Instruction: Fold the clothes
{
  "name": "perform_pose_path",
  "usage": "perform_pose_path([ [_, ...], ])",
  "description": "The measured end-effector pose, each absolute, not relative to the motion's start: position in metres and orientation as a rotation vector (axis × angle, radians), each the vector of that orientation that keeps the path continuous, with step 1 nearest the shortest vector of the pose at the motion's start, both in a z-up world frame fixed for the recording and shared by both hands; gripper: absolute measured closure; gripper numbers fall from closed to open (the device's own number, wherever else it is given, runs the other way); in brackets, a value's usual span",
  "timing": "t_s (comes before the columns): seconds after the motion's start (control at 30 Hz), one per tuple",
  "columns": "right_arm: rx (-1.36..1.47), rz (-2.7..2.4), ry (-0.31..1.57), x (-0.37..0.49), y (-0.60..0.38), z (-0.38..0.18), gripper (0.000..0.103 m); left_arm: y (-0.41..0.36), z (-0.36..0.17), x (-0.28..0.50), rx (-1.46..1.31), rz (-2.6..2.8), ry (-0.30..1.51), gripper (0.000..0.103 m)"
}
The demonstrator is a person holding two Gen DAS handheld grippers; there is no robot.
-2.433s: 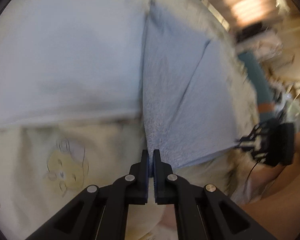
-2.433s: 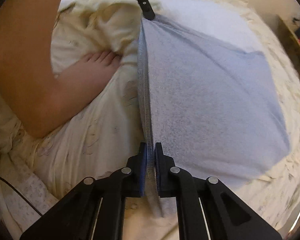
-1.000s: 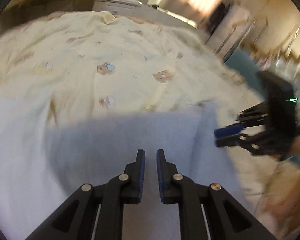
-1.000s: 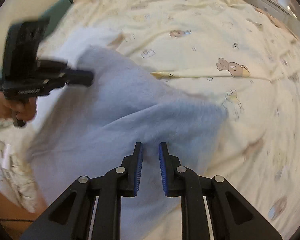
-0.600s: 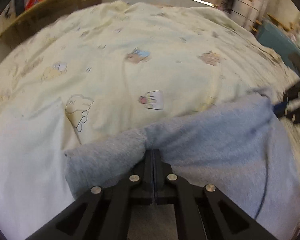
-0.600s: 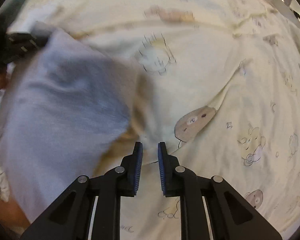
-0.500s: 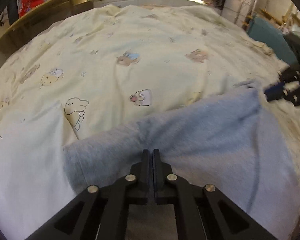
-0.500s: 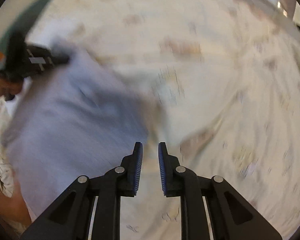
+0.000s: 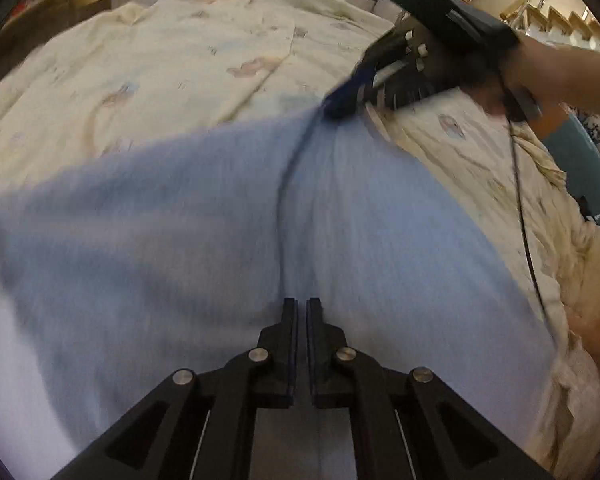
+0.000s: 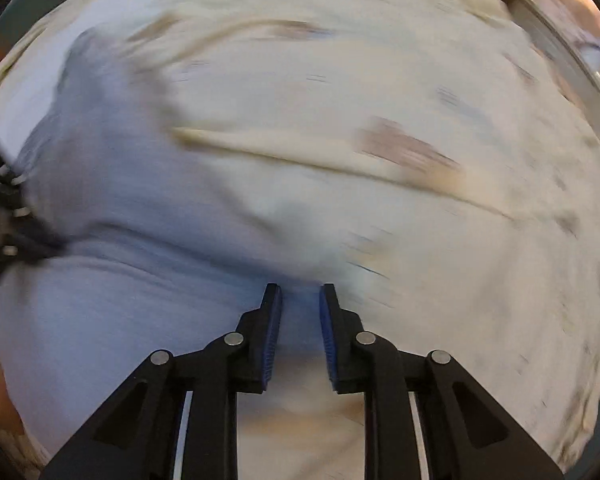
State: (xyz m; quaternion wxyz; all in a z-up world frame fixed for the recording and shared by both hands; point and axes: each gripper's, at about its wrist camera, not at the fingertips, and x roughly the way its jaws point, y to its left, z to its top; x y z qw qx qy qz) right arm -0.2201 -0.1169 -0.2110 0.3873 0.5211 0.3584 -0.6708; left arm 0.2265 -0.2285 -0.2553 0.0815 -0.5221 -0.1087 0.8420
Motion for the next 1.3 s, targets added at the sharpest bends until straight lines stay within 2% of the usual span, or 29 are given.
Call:
perform_pose_path([
  [0.13, 1.264, -1.696, 0.728, -0.208, -0.099, -0.172, 0.075, -0.239, -0.246, 0.255, -1.540, 2.582, -0.352, 0.098],
  [0.2, 1.233, -1.653, 0.646, -0.186, -0.104, -0.164, 0.075, -0.240, -0.239, 0.253, -1.477, 2.631, -0.395, 0.092],
  [0.27, 1.226, -1.598, 0.608, -0.161, -0.118, -0.165, 0.075, -0.238, -0.234, 0.242, -1.394, 2.679, -0.468, 0.069],
  [0.3, 1.227, -1.571, 0.606, -0.148, -0.124, -0.168, 0.074, -0.236, -0.233, 0.237, -1.376, 2.694, -0.485, 0.066],
  [0.37, 1.247, -1.536, 0.696, -0.119, -0.131, -0.187, 0.072, -0.228, -0.238, 0.225, -1.385, 2.688, -0.512, 0.066],
  [0.4, 1.257, -1.522, 0.752, -0.107, -0.133, -0.196, 0.062, -0.222, -0.247, 0.221, -1.449, 2.661, -0.481, 0.066],
  [0.43, 1.258, -1.514, 0.798, -0.101, -0.130, -0.204, 0.058, -0.215, -0.258, 0.218, -1.525, 2.631, -0.428, 0.066],
  [0.47, 1.257, -1.500, 0.840, -0.094, -0.119, -0.210, 0.049, -0.208, -0.264, 0.223, -1.547, 2.630, -0.360, 0.066],
  [0.53, 1.262, -1.469, 0.917, -0.083, -0.091, -0.216, 0.045, -0.196, -0.271, 0.241, -1.545, 2.649, -0.210, 0.066],
  [0.6, 1.278, -1.445, 0.990, -0.073, -0.065, -0.220, 0.034, -0.200, -0.272, 0.254, -1.557, 2.630, -0.238, 0.066],
  [0.7, 1.350, -1.440, 0.987, -0.072, -0.040, -0.216, 0.031, -0.221, -0.264, 0.262, -1.577, 2.606, -0.391, 0.066],
  [0.77, 1.290, -1.496, 0.931, -0.074, -0.032, -0.199, 0.031, -0.232, -0.253, 0.258, -1.542, 2.658, -0.375, 0.066],
  [0.9, 1.221, -1.563, 0.741, -0.076, -0.043, -0.170, 0.031, -0.255, -0.230, 0.229, -1.290, 2.671, -0.499, 0.066],
  [0.93, 1.219, -1.555, 0.714, -0.072, -0.050, -0.168, 0.031, -0.253, -0.232, 0.213, -1.278, 2.633, -0.479, 0.066],
  [1.0, 1.212, -1.531, 0.709, -0.062, -0.064, -0.172, 0.031, -0.243, -0.242, 0.171, -1.309, 2.532, -0.417, 0.085],
  [1.03, 1.213, -1.520, 0.710, -0.059, -0.068, -0.175, 0.031, -0.233, -0.256, 0.155, -1.377, 2.485, -0.301, 0.101],
  [1.1, 1.229, -1.497, 0.759, -0.052, -0.075, -0.190, 0.031, -0.216, -0.281, 0.134, -1.496, 2.393, 0.008, 0.101],
  [1.3, 1.114, -1.303, 1.107, -0.030, -0.048, -0.209, 0.027, -0.261, -0.277, 0.125, -1.540, 2.375, 0.323, 0.100],
])
